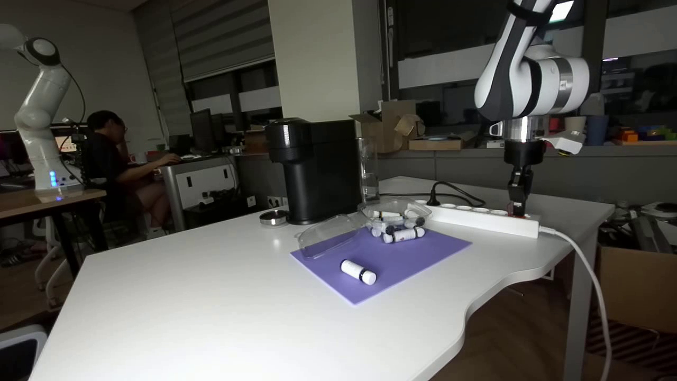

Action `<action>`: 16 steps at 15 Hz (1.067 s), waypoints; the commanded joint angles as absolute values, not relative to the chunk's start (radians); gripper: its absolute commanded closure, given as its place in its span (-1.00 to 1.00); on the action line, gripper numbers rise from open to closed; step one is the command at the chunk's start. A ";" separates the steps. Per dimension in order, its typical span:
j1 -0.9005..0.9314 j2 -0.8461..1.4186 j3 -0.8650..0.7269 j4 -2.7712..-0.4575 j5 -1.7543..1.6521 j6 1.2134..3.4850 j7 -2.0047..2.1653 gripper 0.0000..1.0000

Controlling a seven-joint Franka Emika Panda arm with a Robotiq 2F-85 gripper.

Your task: Turn on the big switch on the adapter

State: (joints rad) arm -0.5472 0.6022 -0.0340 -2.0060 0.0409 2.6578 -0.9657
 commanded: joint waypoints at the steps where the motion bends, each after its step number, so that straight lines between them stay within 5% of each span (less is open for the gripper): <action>1: -0.551 0.679 -0.038 -1.964 0.050 2.658 -0.973 1.00; 8: -0.545 0.686 -0.043 -1.962 0.044 2.643 -0.967 1.00; 16: -0.456 0.447 -0.101 -2.012 -0.010 2.473 -0.921 1.00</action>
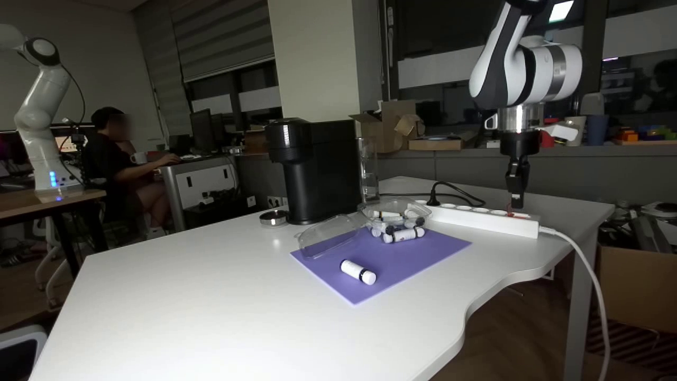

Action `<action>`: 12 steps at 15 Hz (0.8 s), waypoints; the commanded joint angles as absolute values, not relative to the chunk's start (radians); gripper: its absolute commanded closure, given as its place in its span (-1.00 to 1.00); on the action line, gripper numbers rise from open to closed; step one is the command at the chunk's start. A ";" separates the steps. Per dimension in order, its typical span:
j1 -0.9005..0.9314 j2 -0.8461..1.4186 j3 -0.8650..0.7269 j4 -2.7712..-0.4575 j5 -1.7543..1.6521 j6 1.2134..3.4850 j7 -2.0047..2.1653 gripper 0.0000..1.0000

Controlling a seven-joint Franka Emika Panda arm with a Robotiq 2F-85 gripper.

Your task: Turn on the big switch on the adapter

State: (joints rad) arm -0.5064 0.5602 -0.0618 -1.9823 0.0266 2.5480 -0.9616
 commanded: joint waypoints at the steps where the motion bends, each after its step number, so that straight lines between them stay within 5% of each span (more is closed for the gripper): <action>1: -0.441 0.407 -0.111 -2.024 -0.020 2.460 -0.920 1.00; 3: -0.403 0.333 -0.143 -2.044 -0.060 2.438 -0.908 1.00; 4: -0.382 0.301 -0.164 -2.050 -0.092 2.413 -0.886 0.49; 5: -0.368 0.275 -0.178 -2.053 -0.122 2.395 -0.876 0.47; 12: -0.335 0.166 -0.219 -2.065 -0.202 2.280 -0.862 -0.47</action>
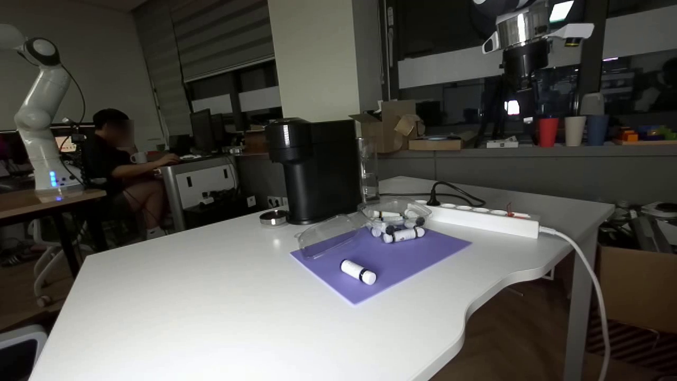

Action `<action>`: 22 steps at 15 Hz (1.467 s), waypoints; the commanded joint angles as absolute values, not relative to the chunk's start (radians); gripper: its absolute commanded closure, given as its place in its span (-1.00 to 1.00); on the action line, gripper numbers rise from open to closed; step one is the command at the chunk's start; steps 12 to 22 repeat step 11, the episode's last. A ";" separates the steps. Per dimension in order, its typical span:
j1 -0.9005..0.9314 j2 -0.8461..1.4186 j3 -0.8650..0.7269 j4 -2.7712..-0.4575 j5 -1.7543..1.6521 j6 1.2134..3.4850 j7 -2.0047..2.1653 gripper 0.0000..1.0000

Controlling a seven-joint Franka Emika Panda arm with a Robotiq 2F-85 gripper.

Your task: Turn on the big switch on the adapter

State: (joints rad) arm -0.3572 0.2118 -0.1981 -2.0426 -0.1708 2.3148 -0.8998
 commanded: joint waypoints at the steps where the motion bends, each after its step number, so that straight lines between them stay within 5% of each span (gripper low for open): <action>1: -0.333 0.160 -0.222 -2.065 -0.208 2.269 -0.862 -0.59; 2: -0.333 0.158 -0.223 -2.063 -0.202 2.258 -0.869 -0.74; 3: -0.340 0.188 -0.219 -2.043 -0.177 2.277 -0.902 -0.37; 6: -0.339 0.183 -0.220 -2.045 -0.177 2.266 -0.902 -0.74; 22: -0.339 0.183 -0.220 -2.046 -0.177 2.265 -0.902 -0.74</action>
